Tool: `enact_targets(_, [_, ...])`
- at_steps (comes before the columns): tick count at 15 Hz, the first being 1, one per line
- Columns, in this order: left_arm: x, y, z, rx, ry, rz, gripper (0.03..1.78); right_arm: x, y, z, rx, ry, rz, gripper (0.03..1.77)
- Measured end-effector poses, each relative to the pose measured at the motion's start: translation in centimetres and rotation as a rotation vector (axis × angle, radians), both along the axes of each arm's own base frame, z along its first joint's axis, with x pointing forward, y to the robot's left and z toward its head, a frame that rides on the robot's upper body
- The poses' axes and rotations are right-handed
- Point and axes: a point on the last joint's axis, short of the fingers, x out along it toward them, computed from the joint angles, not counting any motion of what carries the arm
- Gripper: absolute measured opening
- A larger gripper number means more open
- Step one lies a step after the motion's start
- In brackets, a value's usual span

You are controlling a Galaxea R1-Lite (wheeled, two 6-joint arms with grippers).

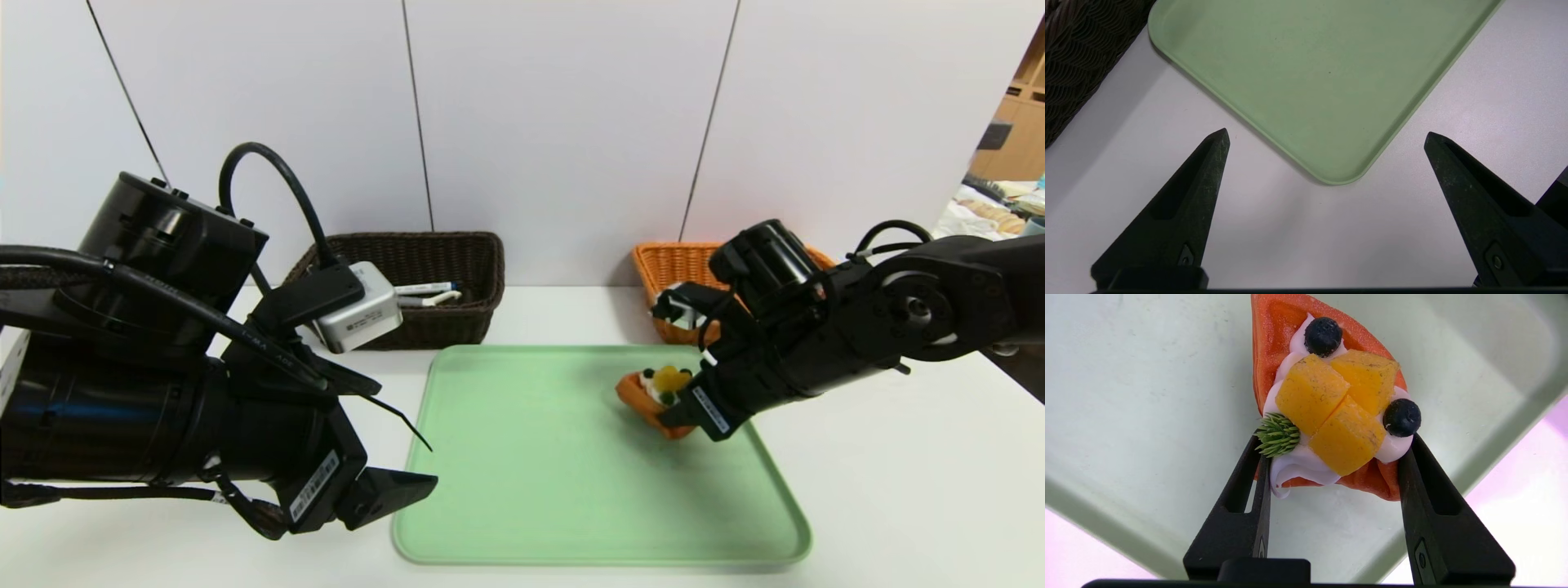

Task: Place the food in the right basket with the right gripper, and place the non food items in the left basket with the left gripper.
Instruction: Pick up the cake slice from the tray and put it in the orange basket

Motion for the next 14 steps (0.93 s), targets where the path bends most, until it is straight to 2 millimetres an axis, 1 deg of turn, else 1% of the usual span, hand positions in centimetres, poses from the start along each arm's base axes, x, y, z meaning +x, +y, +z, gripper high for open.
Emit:
enact_targets(3, [0.0,0.0,0.0,-0.001,0.0,-0.002,1.69,-0.4,-0.1,0.8,0.015,-0.022,0.003,0.87])
enact_targets(5, [0.0,0.0,0.0,-0.001,-0.002,-0.001,1.69,-1.0,-0.1,1.8,0.031,-0.049,0.008,0.87])
enact_targets(7, [-0.1,0.0,0.1,-0.002,-0.003,0.0,1.69,-1.6,-0.3,3.2,0.056,-0.093,0.008,0.87])
enact_targets(10, [-0.1,0.0,0.2,-0.007,-0.009,-0.001,1.69,-2.4,-0.7,6.0,0.118,-0.199,0.008,0.87])
enact_targets(12, [0.0,0.0,0.2,-0.01,-0.014,-0.002,1.69,-2.4,-1.0,7.9,0.177,-0.312,-0.004,0.87])
enact_targets(14, [-0.1,0.0,0.2,-0.01,-0.015,-0.002,1.69,-1.9,-1.7,9.1,0.209,-0.395,-0.036,0.87])
